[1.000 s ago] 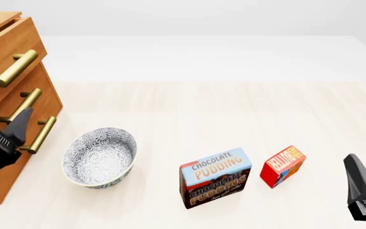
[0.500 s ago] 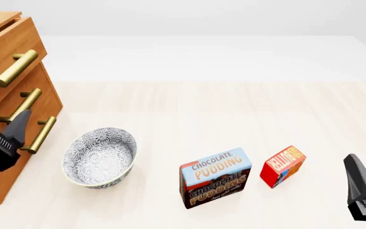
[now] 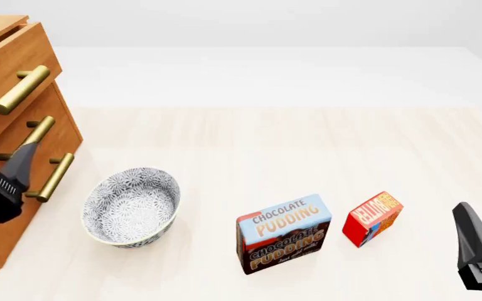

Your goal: Put the butter at the back in the top drawer of the cabinet and close it.

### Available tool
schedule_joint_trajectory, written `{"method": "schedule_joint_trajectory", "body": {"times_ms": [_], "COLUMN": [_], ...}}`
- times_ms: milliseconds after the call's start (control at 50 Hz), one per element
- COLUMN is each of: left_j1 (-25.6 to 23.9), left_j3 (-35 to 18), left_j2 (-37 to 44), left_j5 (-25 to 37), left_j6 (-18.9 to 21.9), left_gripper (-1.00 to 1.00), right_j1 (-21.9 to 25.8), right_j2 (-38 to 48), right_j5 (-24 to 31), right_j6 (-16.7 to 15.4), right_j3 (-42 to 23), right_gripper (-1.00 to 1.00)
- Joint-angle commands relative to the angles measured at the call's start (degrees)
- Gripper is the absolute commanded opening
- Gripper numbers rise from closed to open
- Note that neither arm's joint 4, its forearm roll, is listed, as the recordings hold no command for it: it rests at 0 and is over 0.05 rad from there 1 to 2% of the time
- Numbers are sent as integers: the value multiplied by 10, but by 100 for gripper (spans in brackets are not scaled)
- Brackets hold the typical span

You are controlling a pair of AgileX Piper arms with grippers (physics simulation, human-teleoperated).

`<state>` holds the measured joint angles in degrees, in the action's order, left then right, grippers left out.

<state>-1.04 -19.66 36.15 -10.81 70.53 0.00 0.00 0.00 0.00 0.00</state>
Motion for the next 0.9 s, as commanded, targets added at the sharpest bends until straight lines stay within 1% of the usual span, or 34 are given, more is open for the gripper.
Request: {"method": "schedule_joint_trajectory", "body": {"times_ms": [20, 280, 600, 840, 900], "left_j1": [6, 2, 11, 14, 13], "left_j3": [-2, -15, -13, -19, -18], "left_j2": [6, 23, 42, 49, 57], "left_j5": [-7, -8, -25, -15, -24], "left_j6": [9, 9, 10, -2, -2], "left_gripper": [100, 100, 100, 100, 100], "right_j1": [0, 0, 0, 0, 0], "right_j2": [0, 0, 0, 0, 0], "right_j5": [0, 0, 0, 0, 0], "right_j6": [0, 0, 0, 0, 0], "right_j3": [0, 0, 0, 0, 0], "right_gripper": [100, 100, 100, 100, 100]}}
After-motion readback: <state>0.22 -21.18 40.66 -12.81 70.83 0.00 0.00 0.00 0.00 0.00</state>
